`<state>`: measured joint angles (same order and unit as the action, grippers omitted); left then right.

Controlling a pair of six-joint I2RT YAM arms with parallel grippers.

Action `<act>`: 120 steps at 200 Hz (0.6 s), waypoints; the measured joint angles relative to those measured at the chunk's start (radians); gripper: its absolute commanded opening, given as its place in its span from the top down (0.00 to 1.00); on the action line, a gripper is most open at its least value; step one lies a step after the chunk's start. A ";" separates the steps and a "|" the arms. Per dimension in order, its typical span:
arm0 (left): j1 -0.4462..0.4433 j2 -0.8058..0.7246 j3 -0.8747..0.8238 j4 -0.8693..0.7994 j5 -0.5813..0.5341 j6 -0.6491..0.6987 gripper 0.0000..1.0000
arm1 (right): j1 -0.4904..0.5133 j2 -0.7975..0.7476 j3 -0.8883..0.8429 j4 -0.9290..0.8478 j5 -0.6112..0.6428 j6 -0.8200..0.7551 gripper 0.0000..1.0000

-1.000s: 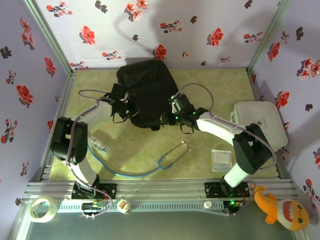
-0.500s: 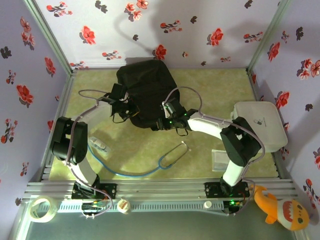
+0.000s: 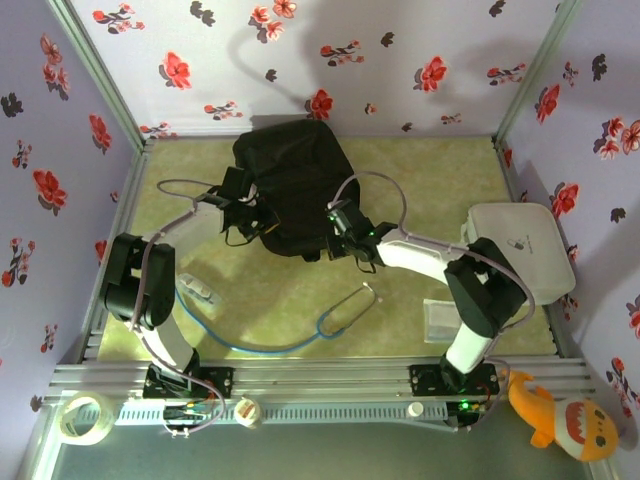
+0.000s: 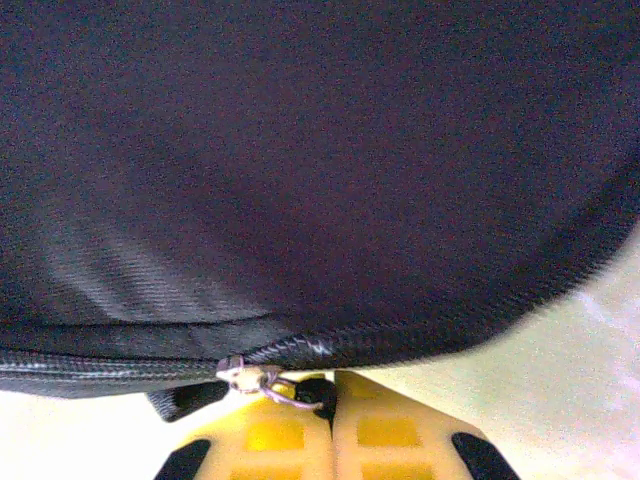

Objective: Pack the student bag

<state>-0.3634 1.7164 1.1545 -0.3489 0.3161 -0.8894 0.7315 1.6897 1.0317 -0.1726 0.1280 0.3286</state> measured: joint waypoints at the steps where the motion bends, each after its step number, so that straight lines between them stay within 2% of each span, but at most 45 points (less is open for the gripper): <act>1: 0.000 0.000 0.000 0.000 0.000 0.000 1.00 | 0.000 -0.002 -0.001 -0.001 0.004 0.003 1.00; 44: 0.002 -0.001 0.000 0.003 0.018 0.003 1.00 | -0.055 -0.027 -0.018 -0.024 0.118 0.086 1.00; 95: 0.004 -0.001 0.000 0.010 0.042 0.013 1.00 | -0.105 0.002 0.047 -0.084 0.065 0.109 1.00; 107: 0.013 -0.001 0.000 0.003 0.036 0.020 0.85 | -0.102 0.005 0.057 -0.093 0.024 0.090 1.00; 120: 0.030 -0.003 0.000 -0.009 0.019 0.036 0.77 | -0.086 0.007 0.068 -0.100 -0.017 0.071 1.00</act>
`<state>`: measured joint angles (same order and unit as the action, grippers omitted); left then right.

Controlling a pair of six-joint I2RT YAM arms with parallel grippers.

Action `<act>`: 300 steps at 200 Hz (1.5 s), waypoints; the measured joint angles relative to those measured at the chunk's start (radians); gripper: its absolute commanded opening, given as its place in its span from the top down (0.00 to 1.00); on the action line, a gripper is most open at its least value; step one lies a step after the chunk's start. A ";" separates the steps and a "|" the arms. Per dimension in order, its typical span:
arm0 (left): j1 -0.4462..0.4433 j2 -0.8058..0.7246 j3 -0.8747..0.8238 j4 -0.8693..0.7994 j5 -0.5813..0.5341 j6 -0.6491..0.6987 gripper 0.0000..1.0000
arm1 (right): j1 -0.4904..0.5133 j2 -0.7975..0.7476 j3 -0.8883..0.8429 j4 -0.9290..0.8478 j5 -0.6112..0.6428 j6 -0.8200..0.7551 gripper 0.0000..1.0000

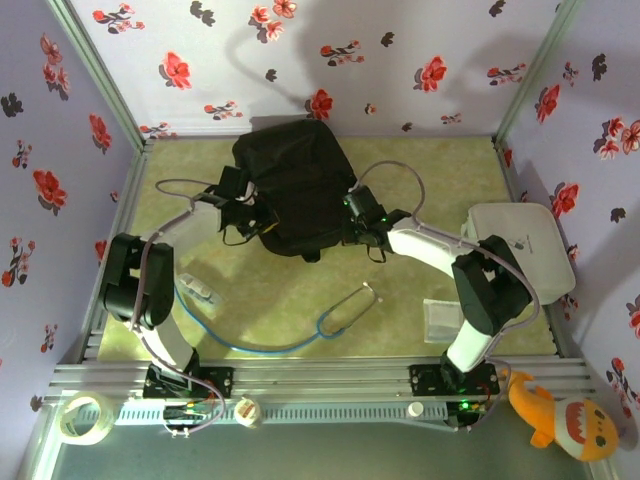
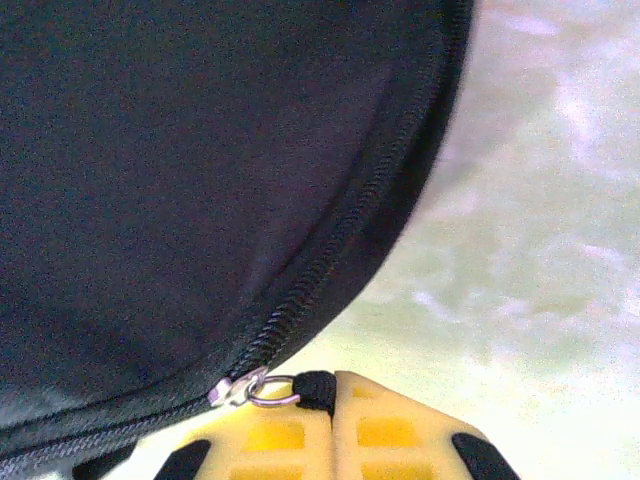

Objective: Pack the student bag

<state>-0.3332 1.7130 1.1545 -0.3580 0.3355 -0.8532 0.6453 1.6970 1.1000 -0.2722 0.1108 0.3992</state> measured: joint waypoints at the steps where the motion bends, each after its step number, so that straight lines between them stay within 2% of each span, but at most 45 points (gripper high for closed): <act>1: 0.001 -0.001 0.000 -0.001 -0.002 -0.001 0.76 | 0.002 0.001 0.002 -0.001 -0.002 -0.002 1.00; 39: 0.099 -0.120 -0.068 -0.039 -0.082 0.019 0.46 | 0.094 0.084 0.124 -0.026 -0.112 -0.033 1.00; 66: 0.143 -0.266 -0.155 -0.058 -0.146 -0.005 0.36 | 0.162 0.185 0.243 -0.027 -0.174 -0.040 1.00; 100: 0.144 -0.373 -0.303 0.005 -0.145 -0.108 0.34 | 0.220 0.256 0.339 -0.027 -0.219 -0.040 1.00; 123: 0.135 -0.353 -0.371 0.092 -0.106 -0.190 0.34 | 0.241 0.262 0.351 -0.028 -0.224 -0.039 1.00; 151: 0.117 -0.296 -0.375 0.192 -0.077 -0.249 0.34 | 0.245 0.262 0.351 -0.037 -0.224 -0.029 1.00; 174: 0.111 -0.274 -0.375 0.246 -0.084 -0.286 0.37 | 0.245 0.262 0.350 -0.041 -0.224 -0.022 1.00; 186: 0.108 -0.272 -0.375 0.272 -0.093 -0.298 0.43 | 0.245 0.262 0.349 -0.041 -0.224 -0.021 1.00; 208: 0.099 -0.262 -0.375 0.301 -0.111 -0.324 0.59 | 0.245 0.261 0.338 -0.041 -0.224 -0.021 1.00; 227: 0.094 -0.234 -0.375 0.302 -0.126 -0.332 0.79 | 0.245 0.260 0.329 -0.045 -0.219 -0.020 1.00; 244: 0.092 -0.209 -0.375 0.301 -0.132 -0.343 0.91 | 0.245 0.257 0.317 -0.053 -0.196 -0.014 1.00; 266: 0.087 -0.205 -0.372 0.300 -0.142 -0.338 0.97 | 0.241 0.247 0.289 -0.063 -0.152 -0.013 1.00; 300: 0.086 -0.205 -0.365 0.288 -0.145 -0.323 0.99 | 0.196 0.233 0.259 -0.068 -0.094 -0.013 1.00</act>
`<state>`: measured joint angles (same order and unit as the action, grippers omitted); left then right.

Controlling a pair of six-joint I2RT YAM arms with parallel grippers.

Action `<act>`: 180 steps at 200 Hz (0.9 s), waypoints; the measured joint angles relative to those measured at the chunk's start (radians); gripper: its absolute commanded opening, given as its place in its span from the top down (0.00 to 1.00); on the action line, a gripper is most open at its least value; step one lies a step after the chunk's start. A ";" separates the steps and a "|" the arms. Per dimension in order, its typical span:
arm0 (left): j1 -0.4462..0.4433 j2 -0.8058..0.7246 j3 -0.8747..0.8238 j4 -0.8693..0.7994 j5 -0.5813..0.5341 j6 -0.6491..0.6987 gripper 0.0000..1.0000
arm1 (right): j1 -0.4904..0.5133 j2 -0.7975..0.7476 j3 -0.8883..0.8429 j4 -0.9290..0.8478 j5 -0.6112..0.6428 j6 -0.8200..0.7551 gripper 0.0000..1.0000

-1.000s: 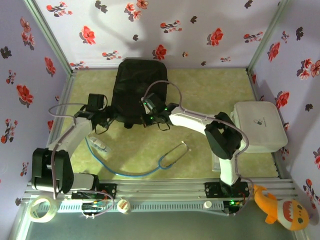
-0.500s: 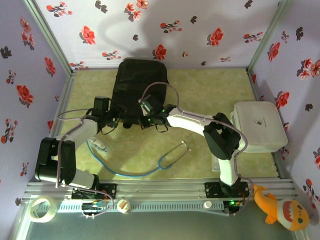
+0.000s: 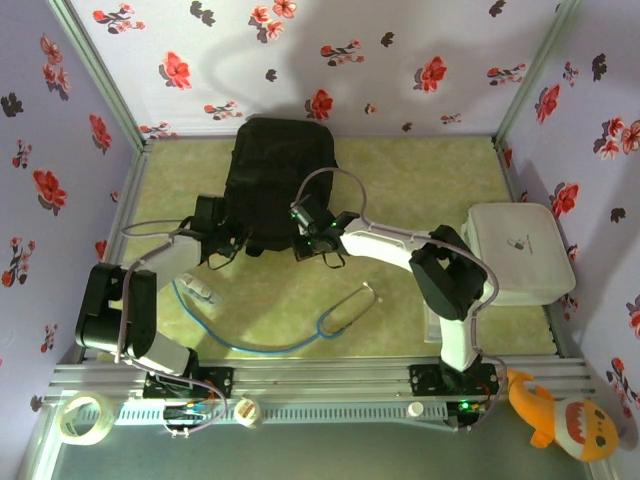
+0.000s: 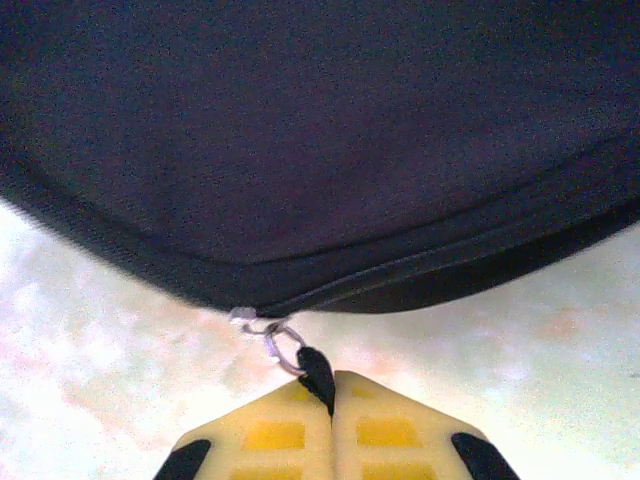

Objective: Pack the student bag

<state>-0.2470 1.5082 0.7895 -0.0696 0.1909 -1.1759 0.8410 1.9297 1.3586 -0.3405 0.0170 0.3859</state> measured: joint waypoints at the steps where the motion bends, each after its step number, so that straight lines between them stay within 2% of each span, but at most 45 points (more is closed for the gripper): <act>1: 0.000 0.000 0.000 0.000 0.000 0.000 1.00 | -0.002 0.000 0.000 0.000 0.001 0.000 1.00; 56: 0.000 -0.002 0.001 -0.017 0.010 0.050 0.97 | -0.122 -0.001 0.038 -0.040 0.042 -0.002 1.00; 75: 0.000 -0.004 0.014 -0.045 0.011 0.093 0.85 | -0.125 -0.001 0.060 -0.055 0.038 -0.013 1.00; 96: 0.001 -0.029 0.038 -0.122 0.011 0.171 0.64 | -0.126 -0.001 0.057 -0.058 0.008 -0.021 1.00; 115: 0.000 -0.087 0.061 -0.229 0.010 0.268 0.53 | -0.129 -0.008 0.027 -0.045 -0.030 -0.027 1.00; 157: -0.044 -0.149 0.215 -0.424 0.034 0.505 0.43 | -0.131 -0.022 -0.040 0.000 -0.090 -0.026 1.00; 180: -0.091 -0.106 0.308 -0.465 0.064 0.599 0.43 | -0.141 -0.039 -0.070 0.038 -0.116 -0.017 1.00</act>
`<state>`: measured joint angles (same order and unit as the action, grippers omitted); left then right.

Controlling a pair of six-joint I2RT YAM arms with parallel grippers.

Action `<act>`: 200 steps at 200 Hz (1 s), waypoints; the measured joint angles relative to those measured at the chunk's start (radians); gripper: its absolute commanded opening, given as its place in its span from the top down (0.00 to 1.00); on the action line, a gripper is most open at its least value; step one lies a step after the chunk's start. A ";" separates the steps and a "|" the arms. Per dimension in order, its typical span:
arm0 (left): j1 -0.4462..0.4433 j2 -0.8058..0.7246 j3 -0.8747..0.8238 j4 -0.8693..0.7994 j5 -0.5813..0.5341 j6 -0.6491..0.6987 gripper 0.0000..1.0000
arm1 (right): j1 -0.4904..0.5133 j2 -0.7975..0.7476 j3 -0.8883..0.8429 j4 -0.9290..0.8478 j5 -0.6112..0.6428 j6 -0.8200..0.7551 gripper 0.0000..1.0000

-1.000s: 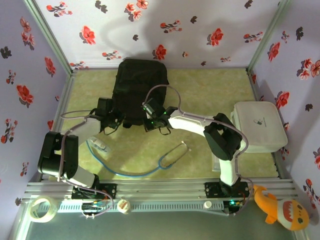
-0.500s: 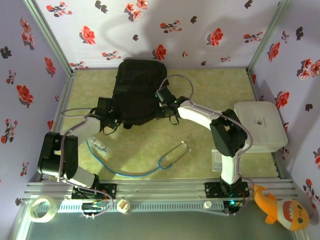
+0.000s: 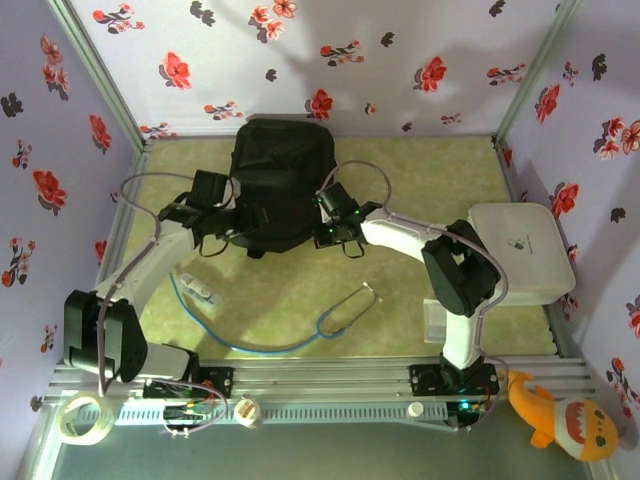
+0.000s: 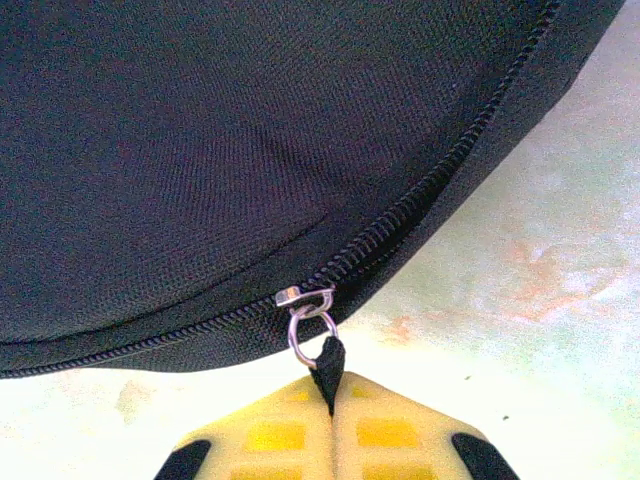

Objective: Pack the student bag

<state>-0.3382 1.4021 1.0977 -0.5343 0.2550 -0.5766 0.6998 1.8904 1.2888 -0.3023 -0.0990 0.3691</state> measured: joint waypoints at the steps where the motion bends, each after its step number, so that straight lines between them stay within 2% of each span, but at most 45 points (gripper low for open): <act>1: -0.002 0.003 0.003 -0.002 0.001 0.003 0.43 | 0.000 0.000 -0.001 0.001 -0.001 0.000 1.00; 34: -0.079 0.180 0.156 -0.043 0.048 0.150 0.49 | -0.025 -0.023 -0.038 0.042 -0.042 0.024 1.00; 64: -0.144 0.349 0.296 -0.103 0.061 0.287 0.51 | -0.041 -0.027 -0.048 0.056 -0.069 0.033 1.00; 98: -0.177 0.452 0.385 -0.150 0.064 0.394 0.52 | -0.054 -0.032 -0.064 0.080 -0.103 0.045 1.00; 166: -0.180 0.587 0.480 -0.193 0.079 0.480 0.58 | -0.067 -0.039 -0.077 0.109 -0.139 0.066 1.00; 200: -0.180 0.607 0.484 -0.204 0.103 0.490 0.71 | -0.076 -0.039 -0.078 0.116 -0.141 0.079 1.00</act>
<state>-0.5182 2.0087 1.5822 -0.7383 0.3576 -0.0868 0.6239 1.8511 1.2106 -0.1864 -0.2401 0.4484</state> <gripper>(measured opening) 0.345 0.043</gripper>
